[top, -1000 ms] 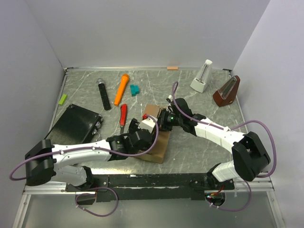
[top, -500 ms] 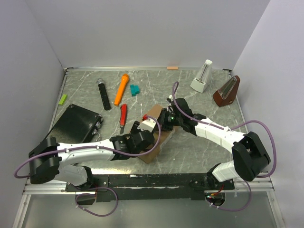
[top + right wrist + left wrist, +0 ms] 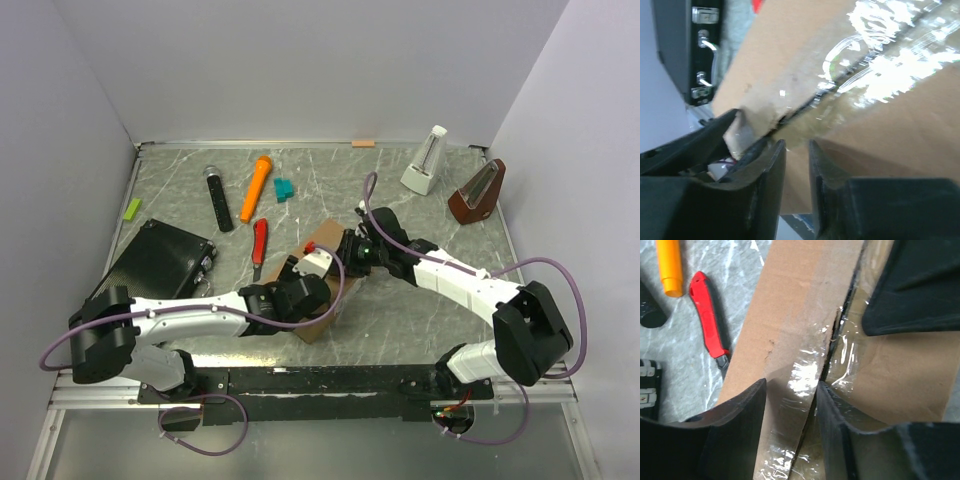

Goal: Unpack the express box
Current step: Open the express box at the center of the board.

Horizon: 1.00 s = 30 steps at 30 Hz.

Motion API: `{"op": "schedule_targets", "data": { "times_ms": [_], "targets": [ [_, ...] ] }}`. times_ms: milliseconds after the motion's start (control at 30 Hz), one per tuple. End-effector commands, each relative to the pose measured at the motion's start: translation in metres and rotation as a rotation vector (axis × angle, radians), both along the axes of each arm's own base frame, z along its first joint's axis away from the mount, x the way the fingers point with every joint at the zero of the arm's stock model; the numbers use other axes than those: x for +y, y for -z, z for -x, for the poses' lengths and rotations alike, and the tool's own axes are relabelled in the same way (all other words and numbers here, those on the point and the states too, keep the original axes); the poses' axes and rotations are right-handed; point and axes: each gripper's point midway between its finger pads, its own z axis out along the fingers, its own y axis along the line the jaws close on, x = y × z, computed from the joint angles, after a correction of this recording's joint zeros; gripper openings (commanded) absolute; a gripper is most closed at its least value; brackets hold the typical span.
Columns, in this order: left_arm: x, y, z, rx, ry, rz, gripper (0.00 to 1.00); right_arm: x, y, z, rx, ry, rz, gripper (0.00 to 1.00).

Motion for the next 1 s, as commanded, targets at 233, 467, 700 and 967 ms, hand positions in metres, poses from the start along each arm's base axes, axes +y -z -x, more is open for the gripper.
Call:
{"op": "schedule_targets", "data": {
  "times_ms": [233,467,700,967],
  "targets": [
    [0.017,-0.021,-0.015,-0.086,-0.096,-0.083,0.62,-0.017,0.029,-0.012,-0.021,0.008,0.144,0.22],
    [0.026,-0.029,-0.024,-0.094,-0.123,-0.100,0.61,-0.020,0.040,-0.008,-0.014,-0.027,0.171,0.22],
    [0.037,-0.046,-0.036,-0.108,-0.156,-0.068,0.59,-0.019,0.047,-0.004,-0.011,-0.076,0.180,0.22],
    [0.045,-0.069,-0.048,-0.132,-0.185,-0.011,0.60,-0.019,0.058,0.000,0.005,-0.125,0.199,0.22]
  ]
}}
